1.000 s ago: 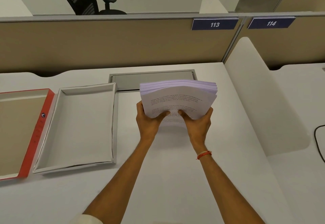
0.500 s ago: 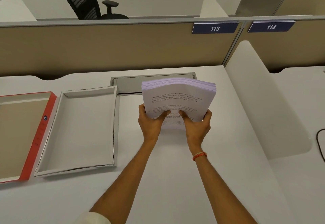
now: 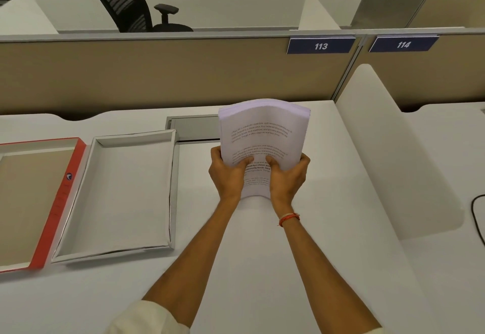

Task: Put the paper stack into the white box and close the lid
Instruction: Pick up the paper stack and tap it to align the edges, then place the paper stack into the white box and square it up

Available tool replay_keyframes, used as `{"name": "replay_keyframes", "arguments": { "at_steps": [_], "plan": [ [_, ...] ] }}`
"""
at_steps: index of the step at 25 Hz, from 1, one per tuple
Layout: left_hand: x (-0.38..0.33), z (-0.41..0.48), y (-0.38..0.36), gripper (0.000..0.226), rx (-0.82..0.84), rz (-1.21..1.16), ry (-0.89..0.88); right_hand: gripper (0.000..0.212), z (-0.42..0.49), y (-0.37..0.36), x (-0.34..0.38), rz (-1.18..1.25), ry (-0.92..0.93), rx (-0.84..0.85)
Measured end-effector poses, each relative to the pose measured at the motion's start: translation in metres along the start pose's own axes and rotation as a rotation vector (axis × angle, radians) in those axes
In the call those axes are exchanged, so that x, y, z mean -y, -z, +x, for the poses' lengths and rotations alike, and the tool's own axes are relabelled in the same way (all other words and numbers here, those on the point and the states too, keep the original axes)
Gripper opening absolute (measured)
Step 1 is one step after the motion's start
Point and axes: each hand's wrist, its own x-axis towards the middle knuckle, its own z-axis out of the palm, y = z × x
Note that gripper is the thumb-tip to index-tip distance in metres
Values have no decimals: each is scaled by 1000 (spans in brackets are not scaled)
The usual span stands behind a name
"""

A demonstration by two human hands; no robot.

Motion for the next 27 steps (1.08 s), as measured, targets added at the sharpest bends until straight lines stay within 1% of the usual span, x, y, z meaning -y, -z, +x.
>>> {"name": "replay_keyframes", "arguments": {
  "at_steps": [6,10,19,24,27],
  "plan": [
    [-24,21,5,59,47,224,70,67,20,-7,26,-406,4,72],
    [-30,27,11,60,79,346,119,68,27,-4,38,-564,-37,187],
    [-33,25,40,59,92,408,131,65,10,-12,49,-602,-65,331],
    [-29,39,81,56,93,431,120,64,-21,-35,62,-596,-57,390],
    [-23,54,112,57,114,457,149,66,-44,-57,69,-609,-52,414]
  ]
}}
